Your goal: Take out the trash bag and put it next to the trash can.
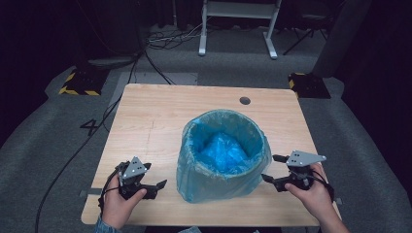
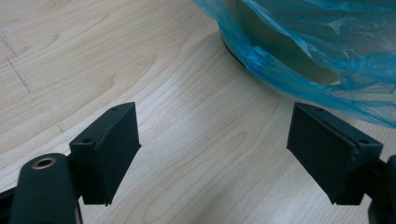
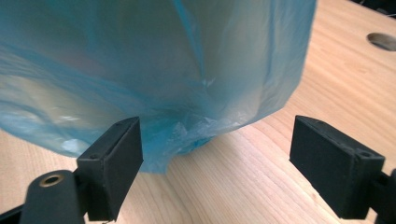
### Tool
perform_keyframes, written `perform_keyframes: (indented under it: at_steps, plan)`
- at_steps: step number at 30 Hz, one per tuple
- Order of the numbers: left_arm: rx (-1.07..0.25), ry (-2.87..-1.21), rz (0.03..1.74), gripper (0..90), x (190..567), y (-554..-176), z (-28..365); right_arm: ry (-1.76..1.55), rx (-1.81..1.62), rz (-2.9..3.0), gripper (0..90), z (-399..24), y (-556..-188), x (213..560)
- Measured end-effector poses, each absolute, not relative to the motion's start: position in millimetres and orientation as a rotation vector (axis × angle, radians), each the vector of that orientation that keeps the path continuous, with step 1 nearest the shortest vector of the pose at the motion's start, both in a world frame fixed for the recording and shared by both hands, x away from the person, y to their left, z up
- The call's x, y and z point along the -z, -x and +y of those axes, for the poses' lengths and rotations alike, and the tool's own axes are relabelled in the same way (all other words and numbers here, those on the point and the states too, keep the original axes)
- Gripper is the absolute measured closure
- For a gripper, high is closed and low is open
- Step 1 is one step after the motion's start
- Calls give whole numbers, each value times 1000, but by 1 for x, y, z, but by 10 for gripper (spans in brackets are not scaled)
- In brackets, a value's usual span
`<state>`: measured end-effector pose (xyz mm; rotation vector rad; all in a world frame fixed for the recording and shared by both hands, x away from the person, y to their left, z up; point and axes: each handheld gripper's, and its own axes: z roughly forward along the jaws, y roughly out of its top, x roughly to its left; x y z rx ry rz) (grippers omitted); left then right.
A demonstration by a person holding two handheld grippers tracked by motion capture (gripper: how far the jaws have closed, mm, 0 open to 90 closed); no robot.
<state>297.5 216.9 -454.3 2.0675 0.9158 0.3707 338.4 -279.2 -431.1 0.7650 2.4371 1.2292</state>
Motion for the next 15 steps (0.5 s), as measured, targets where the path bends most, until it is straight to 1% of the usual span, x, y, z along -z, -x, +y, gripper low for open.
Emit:
perform_keyframes:
  at_steps: [2,4,5,6,8,10,11,12,13,14,15]
  plan:
    - [-369,-2068,914,168,454,-297,216,-771,-1215,2452,182,-276,-342,436]
    - [-372,-2069,909,169,454,-297,216,-763,-1221,2464,233,-272,-345,440]
    - [-371,-2070,907,169,454,-297,216,-755,-1232,2470,279,-270,-346,441]
    - [-369,-2070,907,170,454,-297,216,-738,-1240,2477,348,-268,-347,441]
    - [-366,-2072,906,174,454,-296,216,-700,-1264,2491,555,-265,-347,440]
    - [-367,-2070,908,175,453,-295,217,-656,-1278,2496,738,-263,-346,436]
    - [-367,-2065,909,175,453,-295,217,-654,-1278,2494,794,-263,-345,434]
    - [-367,-2065,909,175,453,-295,217,-654,-1278,2494,794,-263,-345,434]
    - [-374,-2065,904,175,451,-294,218,-658,-1298,2488,862,-263,-344,430]
    - [-376,-2064,902,176,451,-294,218,-667,-1308,2490,890,-263,-344,429]
    - [-375,-2064,902,178,451,-294,219,-673,-1322,2487,900,-264,-343,427]
